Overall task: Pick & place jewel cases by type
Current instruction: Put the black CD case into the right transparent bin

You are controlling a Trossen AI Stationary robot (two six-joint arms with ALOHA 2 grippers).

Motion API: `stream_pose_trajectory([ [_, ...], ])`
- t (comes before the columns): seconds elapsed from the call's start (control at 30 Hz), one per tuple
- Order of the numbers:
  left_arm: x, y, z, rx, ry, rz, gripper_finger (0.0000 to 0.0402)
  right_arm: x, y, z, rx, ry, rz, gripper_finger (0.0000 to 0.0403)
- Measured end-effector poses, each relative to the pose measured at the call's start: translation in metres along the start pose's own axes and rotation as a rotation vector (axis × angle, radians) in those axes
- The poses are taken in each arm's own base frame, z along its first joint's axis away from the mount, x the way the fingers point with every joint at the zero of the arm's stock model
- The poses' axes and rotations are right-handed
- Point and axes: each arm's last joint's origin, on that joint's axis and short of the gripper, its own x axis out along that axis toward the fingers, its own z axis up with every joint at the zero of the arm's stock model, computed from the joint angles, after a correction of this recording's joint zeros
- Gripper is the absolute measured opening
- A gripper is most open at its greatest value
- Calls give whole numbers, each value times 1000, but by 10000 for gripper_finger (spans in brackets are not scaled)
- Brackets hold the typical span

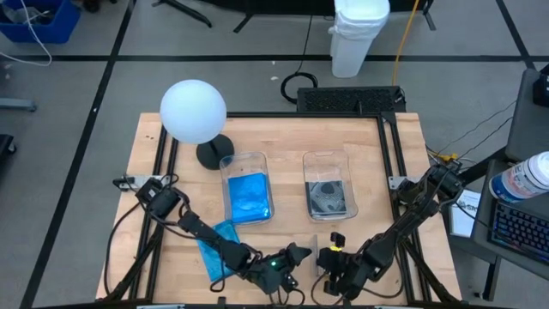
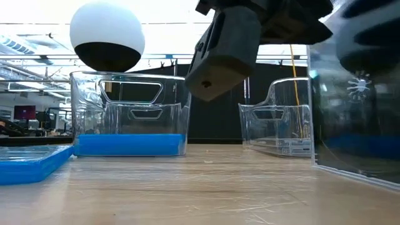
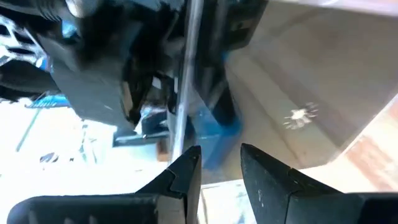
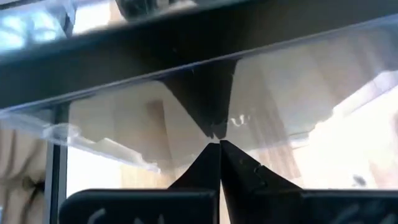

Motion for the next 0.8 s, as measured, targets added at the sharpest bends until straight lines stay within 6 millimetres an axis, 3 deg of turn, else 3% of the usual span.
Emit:
stream_pose_trajectory([
  [0.8,-18,-1,11,197,125,76,118,-19,20,31,-107,-65,-9,0],
])
